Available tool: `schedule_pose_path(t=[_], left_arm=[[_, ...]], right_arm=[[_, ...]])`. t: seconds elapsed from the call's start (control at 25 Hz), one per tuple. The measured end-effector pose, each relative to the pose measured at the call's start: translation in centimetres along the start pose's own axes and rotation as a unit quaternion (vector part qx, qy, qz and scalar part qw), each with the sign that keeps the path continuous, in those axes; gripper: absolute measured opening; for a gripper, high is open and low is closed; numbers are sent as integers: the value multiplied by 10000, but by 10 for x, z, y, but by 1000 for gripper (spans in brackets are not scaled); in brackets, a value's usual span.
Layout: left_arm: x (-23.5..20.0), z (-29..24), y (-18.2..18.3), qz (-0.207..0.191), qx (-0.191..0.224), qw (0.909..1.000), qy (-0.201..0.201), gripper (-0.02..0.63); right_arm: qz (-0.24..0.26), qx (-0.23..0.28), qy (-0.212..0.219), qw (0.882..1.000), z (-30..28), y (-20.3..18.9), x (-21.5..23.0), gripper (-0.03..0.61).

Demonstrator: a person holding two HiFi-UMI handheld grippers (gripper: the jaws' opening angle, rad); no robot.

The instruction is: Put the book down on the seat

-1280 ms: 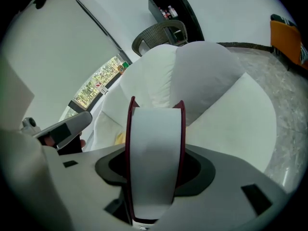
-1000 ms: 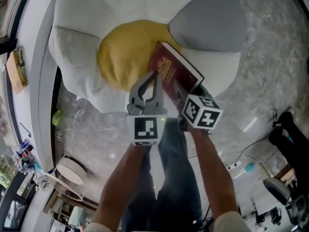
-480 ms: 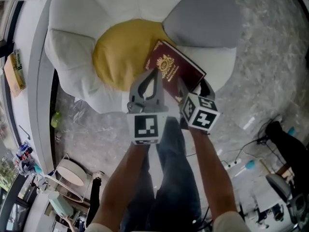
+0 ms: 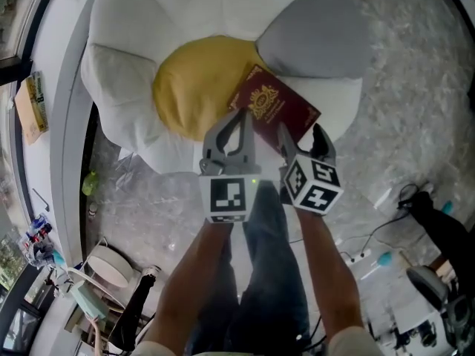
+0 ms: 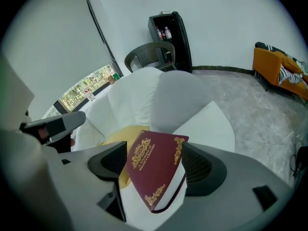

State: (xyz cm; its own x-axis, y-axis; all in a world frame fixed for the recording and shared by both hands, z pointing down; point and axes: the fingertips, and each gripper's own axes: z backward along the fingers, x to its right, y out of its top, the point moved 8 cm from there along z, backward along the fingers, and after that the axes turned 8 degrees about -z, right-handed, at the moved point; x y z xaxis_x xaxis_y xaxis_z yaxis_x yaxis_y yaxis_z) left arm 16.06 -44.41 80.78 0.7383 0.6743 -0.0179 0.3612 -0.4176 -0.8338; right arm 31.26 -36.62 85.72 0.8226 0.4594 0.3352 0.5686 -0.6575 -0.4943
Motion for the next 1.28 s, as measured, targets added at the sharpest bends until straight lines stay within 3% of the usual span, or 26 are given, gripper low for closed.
schedule_pose_path(t=[0.08,0.2,0.6,0.76,1.0,1.28], left_arm=[[-3,8,8,-19,56,10000,12,6],[-10,23,25,-159,170,9997,55,6],[-30,110,105,-149,602,9979,172,6],[-40,154,144,-237,844,9961,134,6],[-63,238,211,-453,1257,9910,117,6],[-91,333,281,-499,1824,9817,235,7]], right_arm=[[91,191,125,9997,13,7,-11,364],[218,412,248,9986,33,18,-30,266],[393,1079,511,9921,138,67,-113,70],[445,1446,724,9858,197,89,-149,41],[1265,2310,1210,9571,301,115,-216,40],[1951,3263,1182,9173,409,134,-273,6]])
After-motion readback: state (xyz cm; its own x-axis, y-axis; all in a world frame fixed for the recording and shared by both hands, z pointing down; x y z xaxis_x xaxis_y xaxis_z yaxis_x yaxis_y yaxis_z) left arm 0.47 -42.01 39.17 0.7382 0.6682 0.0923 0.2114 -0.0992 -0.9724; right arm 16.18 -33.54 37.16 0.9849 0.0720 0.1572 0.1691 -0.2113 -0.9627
